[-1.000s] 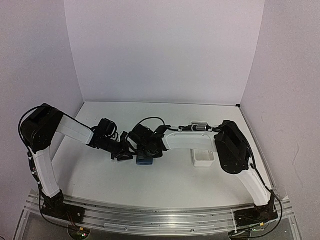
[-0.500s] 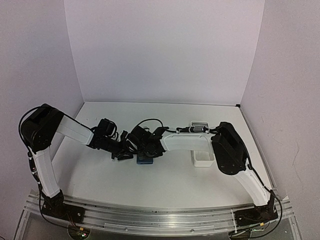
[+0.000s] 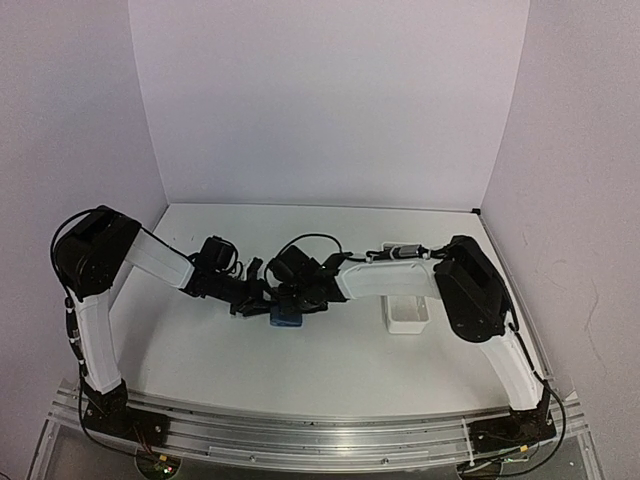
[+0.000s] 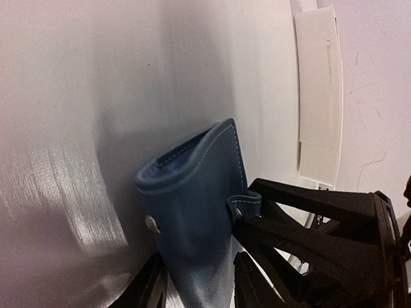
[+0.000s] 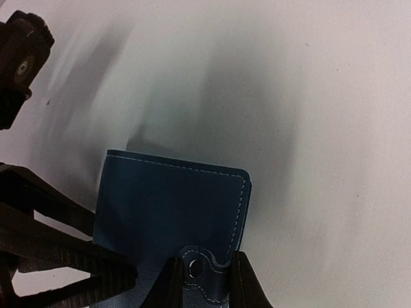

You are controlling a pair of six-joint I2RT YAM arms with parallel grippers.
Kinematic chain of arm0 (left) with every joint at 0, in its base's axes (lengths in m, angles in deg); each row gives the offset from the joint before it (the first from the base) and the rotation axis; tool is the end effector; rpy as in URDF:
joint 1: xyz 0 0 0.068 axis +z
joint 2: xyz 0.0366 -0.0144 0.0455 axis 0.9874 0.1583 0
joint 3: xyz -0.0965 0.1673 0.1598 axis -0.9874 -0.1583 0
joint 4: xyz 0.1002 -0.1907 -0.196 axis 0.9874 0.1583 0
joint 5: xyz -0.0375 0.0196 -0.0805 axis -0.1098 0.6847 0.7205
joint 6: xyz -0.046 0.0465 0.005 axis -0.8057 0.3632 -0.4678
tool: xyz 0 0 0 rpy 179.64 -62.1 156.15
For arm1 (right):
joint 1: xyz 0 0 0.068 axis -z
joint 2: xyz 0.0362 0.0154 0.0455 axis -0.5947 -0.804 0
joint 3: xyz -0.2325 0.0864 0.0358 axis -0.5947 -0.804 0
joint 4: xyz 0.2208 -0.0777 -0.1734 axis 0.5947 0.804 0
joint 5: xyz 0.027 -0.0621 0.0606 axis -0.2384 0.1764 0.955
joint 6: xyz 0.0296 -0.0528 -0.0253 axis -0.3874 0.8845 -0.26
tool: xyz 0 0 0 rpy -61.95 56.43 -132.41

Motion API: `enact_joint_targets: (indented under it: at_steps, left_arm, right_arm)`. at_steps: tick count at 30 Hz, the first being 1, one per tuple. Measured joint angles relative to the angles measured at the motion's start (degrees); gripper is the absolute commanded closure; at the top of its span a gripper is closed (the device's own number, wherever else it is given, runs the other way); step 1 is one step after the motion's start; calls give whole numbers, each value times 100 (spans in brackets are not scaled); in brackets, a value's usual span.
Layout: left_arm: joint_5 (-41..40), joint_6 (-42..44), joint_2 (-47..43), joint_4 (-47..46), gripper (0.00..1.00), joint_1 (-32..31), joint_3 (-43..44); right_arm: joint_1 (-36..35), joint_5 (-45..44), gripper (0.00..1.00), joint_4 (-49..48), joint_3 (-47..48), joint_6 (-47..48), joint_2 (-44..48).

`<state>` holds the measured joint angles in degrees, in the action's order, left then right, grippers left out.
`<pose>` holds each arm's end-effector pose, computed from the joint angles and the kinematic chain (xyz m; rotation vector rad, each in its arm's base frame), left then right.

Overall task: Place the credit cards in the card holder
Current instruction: Open the card holder at the center of the board.

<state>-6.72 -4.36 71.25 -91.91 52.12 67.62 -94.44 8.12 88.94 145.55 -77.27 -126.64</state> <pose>0.3173 -0.2128 0.0434 0.1183 2.6166 -1.3615 0.2980 0.4418 0.0944 -0.2657 2.4220 0.3154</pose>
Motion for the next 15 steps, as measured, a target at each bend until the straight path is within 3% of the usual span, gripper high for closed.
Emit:
enact_joint_targets:
  at_steps: [3, 7, 15]
  left_arm:
    - [-50, 22, 42, -5, 99, -4, -27]
    - [-42, 103, 79, -6, 100, 5, -31]
    - [-40, 300, 50, 246, 100, 33, 24]
  right_arm:
    - [233, 842, 100, -1067, -1100, -275, 488]
    - [469, 1618, 100, -2017, -1744, -555, 712]
    - [526, 1790, 100, -2537, -2163, -810, 845]
